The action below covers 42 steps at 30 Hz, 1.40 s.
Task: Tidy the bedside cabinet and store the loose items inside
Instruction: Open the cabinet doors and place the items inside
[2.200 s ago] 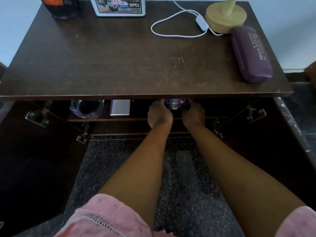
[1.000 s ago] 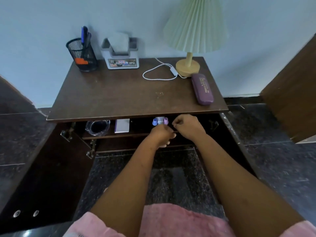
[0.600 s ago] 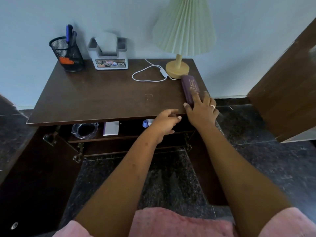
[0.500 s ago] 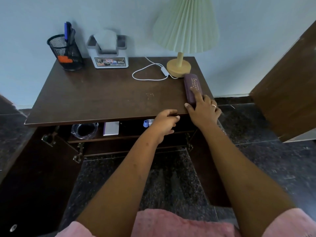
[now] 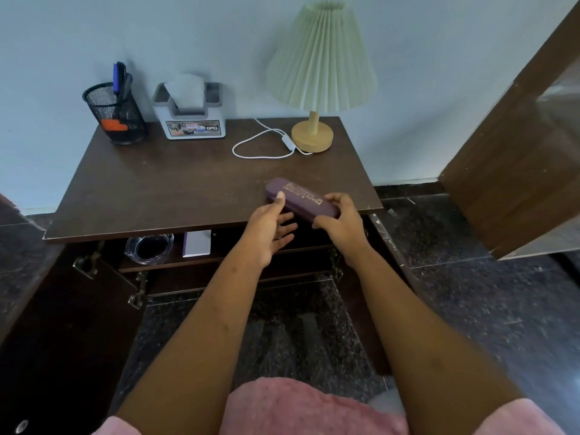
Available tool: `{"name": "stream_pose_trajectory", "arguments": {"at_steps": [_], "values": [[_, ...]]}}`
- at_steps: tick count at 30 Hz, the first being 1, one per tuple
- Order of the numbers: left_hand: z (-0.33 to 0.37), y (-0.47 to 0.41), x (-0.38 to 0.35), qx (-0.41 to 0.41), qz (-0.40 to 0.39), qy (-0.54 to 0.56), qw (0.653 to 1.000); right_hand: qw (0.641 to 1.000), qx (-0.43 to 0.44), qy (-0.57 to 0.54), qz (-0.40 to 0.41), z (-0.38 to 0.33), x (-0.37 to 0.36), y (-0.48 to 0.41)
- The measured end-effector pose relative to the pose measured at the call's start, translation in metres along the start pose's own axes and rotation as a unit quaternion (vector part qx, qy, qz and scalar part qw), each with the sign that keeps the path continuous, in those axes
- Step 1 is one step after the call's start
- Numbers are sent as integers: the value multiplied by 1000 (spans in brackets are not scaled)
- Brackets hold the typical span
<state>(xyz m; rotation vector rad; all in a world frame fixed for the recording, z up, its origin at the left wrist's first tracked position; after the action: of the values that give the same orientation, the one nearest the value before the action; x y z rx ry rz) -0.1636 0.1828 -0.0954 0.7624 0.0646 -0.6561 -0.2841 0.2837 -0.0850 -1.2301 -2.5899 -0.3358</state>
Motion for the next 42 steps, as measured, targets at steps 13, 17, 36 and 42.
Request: {"name": "stream_pose_trajectory", "arguments": {"at_steps": [13, 17, 36, 42], "values": [[-50, 21, 62, 164, -1, -81, 983, 885, -239, 46, -397, 37, -62, 70], [-71, 9, 62, 185, 15, -68, 980, 872, -284, 86, -388, 62, -76, 69], [-127, -68, -30, 94, -86, -168, 977, 958, -244, 139, 62, 156, -31, -34], [-123, -83, -21, 76, -83, -142, 983, 946, -203, 250, 30, 154, -50, -64]]}}
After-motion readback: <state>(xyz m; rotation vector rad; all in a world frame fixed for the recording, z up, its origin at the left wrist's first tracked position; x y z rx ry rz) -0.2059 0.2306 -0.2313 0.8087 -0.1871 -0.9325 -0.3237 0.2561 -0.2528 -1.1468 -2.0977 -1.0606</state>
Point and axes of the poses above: each hand's wrist, its own y-axis away from the middle knuckle, its own x-axis out of the back of the hand, z = x × y, the point moved 6 cm from there along -y, towards the middle knuckle, and after that the axes turned 3 degrees about x, right-handed, at the moved point
